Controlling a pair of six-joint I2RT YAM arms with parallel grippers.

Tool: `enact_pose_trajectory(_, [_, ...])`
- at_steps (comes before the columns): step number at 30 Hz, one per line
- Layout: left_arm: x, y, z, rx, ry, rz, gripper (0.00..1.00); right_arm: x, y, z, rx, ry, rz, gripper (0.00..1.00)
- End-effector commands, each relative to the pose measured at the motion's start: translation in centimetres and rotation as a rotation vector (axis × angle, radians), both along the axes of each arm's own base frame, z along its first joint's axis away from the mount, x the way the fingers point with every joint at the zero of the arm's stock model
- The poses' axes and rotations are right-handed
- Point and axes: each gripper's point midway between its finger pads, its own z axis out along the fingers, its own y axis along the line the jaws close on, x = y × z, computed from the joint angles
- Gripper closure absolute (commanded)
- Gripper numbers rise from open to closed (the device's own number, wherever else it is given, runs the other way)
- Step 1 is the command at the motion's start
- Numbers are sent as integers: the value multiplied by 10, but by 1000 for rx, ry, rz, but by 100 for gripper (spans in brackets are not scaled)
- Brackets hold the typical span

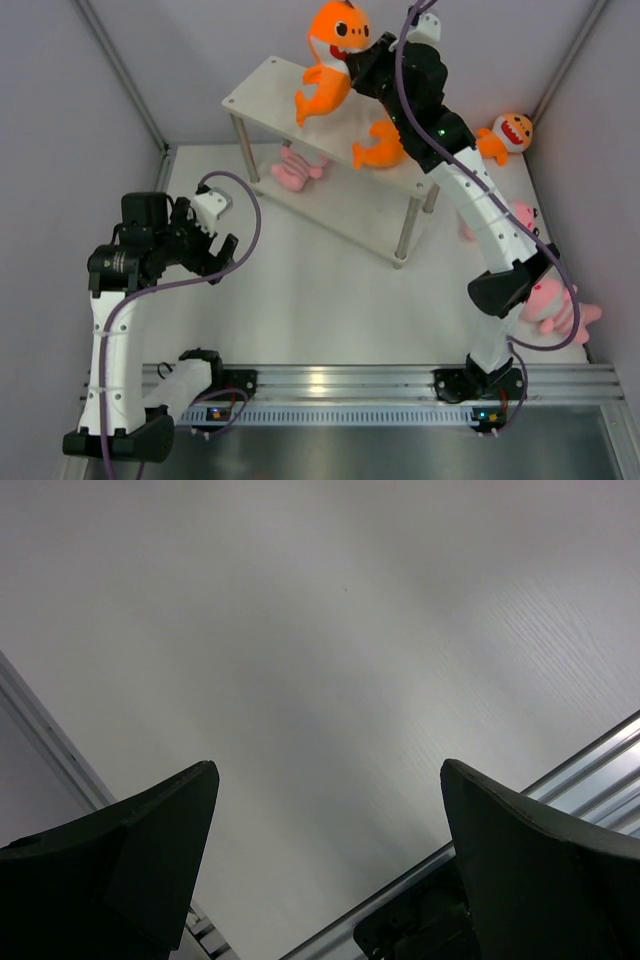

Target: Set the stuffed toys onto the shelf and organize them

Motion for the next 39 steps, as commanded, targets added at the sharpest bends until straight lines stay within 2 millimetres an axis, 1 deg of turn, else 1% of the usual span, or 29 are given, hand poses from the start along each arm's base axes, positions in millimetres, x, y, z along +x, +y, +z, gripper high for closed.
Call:
enact_pose_trajectory(1, [-3, -2, -1, 4, -9, -25, 1, -35, -12, 55, 107, -109, -5, 100])
enact_pose_trajectory(2, [-4, -2, -1, 5, -10, -24, 1, -35, -11, 51, 103, -100, -8, 100])
enact_pose_trajectory(3, [-4, -1, -1, 8, -11, -25, 1, -32, -8, 37, 90, -73, -9, 100])
enact_pose_trajectory(5, [-4, -1, -2, 10, -10, -23, 1, -32, -9, 31, 96, -58, -12, 100])
enact_pose_trajectory(6, [-4, -1, -2, 10, -10, -23, 1, -30, -8, 22, 93, -40, -11, 100])
enact_pose_trajectory(7, [-5, -1, -2, 11, -11, -24, 1, -32, -4, 20, 106, -29, 6, 100])
enact_pose_trajectory(9, [-5, -1, -2, 11, -10, -22, 1, -29, 1, 10, 105, -9, 22, 99])
enact_pose_trajectory(12, [-4, -1, -2, 9, -10, -24, 1, -25, 7, -3, 94, 21, 31, 92])
enact_pose_trajectory(13, [-4, -1, -2, 10, -12, -25, 1, -24, 7, -5, 93, 25, 28, 86])
enact_pose_trajectory(14, [-5, -1, -2, 9, -8, -24, 1, -22, 8, -8, 90, 33, 23, 83])
enact_pose_trajectory(16, [-5, -1, -3, 11, -9, -24, 1, -22, 6, -9, 91, 32, 14, 80])
enact_pose_trajectory(19, [-5, 0, -3, 13, -10, -24, 1, -23, 3, -5, 103, 20, 4, 79])
enact_pose_trajectory(21, [-5, 0, -4, 13, -5, -24, 1, -22, 1, -8, 103, 26, -5, 78])
enact_pose_trajectory(23, [-5, 0, -4, 15, -9, -24, 1, -22, 2, -11, 101, 32, -7, 75])
enact_pose_trajectory(24, [-4, 0, -3, 16, -11, -27, 1, -22, 1, -12, 100, 34, -8, 73])
enact_pose_trajectory(27, [-5, -2, -5, 10, -5, -31, 1, -20, 2, -19, 96, 45, -10, 61])
enact_pose_trajectory(28, [-6, -2, -7, 8, 0, -39, 1, -20, 2, -18, 103, 43, -11, 57])
enact_pose_trajectory(29, [-5, -3, -8, 8, 5, -41, 1, -20, 2, -17, 104, 40, -11, 56])
enact_pose_trajectory(31, [-6, -3, -12, 9, 15, -44, 1, -21, 2, -14, 109, 31, -10, 55])
enact_pose_trajectory(34, [-3, -2, -18, 16, 22, -49, 1, -25, 1, -1, 113, 0, 3, 55])
enact_pose_trajectory(35, [1, 1, -22, 28, 23, -31, 1, -27, 0, 4, 113, -13, 8, 55])
enact_pose_trajectory(36, [3, 5, -39, 38, 59, -2, 1, -34, -1, 15, 109, -44, 24, 55])
enact_pose_trajectory(37, [18, 10, -42, 56, 8, 26, 1, -37, -4, 23, 107, -66, 28, 53])
enact_pose_trajectory(38, [25, 27, -52, 124, 4, 101, 1, -42, -5, 31, 99, -91, 39, 53])
enact_pose_trajectory(39, [32, 36, -60, 150, -4, 154, 1, -51, -8, 44, 70, -140, 58, 52])
